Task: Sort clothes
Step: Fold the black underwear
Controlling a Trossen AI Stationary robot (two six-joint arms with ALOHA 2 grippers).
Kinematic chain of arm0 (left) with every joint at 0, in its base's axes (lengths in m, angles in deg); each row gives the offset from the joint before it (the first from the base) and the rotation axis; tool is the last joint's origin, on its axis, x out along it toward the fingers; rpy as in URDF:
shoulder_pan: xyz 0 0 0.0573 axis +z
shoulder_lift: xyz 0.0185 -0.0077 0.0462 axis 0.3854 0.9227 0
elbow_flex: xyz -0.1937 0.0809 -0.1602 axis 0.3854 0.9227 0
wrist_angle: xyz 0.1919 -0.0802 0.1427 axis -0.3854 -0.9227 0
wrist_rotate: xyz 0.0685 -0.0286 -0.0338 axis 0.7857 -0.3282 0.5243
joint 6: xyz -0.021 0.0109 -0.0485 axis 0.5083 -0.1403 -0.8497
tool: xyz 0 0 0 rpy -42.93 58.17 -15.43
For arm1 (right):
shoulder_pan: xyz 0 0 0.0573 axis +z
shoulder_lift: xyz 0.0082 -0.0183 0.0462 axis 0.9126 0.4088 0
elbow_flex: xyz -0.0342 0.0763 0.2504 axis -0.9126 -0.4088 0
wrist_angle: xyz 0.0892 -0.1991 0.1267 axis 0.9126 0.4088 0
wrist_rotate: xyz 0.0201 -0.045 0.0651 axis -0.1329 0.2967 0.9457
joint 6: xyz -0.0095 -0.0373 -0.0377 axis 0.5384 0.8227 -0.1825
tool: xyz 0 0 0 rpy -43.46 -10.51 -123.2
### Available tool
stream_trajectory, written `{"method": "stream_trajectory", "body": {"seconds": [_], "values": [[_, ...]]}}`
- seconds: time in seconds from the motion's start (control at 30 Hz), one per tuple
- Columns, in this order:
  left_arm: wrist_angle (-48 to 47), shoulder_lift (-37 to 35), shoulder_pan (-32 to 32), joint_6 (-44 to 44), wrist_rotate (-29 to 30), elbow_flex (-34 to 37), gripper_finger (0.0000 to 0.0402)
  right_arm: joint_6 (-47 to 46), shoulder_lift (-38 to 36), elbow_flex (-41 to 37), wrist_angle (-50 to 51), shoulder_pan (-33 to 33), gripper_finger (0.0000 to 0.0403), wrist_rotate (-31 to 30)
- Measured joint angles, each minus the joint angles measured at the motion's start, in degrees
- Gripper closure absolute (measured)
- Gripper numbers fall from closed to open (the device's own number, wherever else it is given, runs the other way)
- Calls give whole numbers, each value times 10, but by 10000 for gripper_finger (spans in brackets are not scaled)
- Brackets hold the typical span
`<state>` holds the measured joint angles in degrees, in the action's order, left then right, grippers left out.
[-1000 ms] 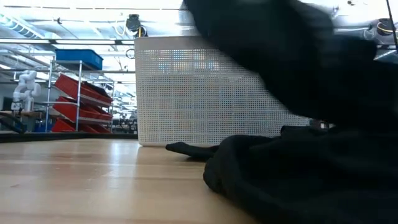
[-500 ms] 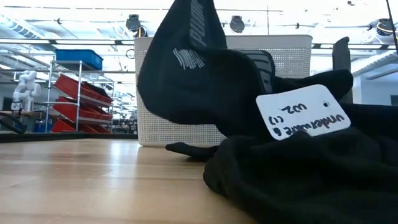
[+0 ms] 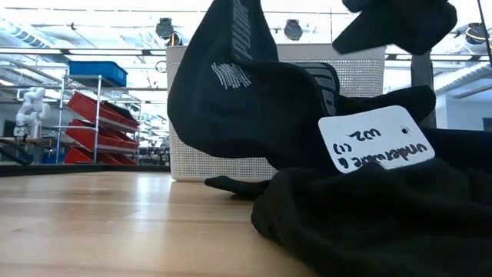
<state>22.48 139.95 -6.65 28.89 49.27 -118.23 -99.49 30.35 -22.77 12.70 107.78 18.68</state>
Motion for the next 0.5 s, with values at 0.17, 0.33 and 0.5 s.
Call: {"method": "stream_trajectory", "body": {"seconds": [0.17,0.33,0.5], "values": [[0,0,1,0,0,0,397,19,15,0,-27,-1,159,-13],[1,0,1,0,0,0,397,25,37,0,-25,-6,154,-22],[1,0,1,0,0,0,396,21,69,0,-46,-10,160,-60]]}}
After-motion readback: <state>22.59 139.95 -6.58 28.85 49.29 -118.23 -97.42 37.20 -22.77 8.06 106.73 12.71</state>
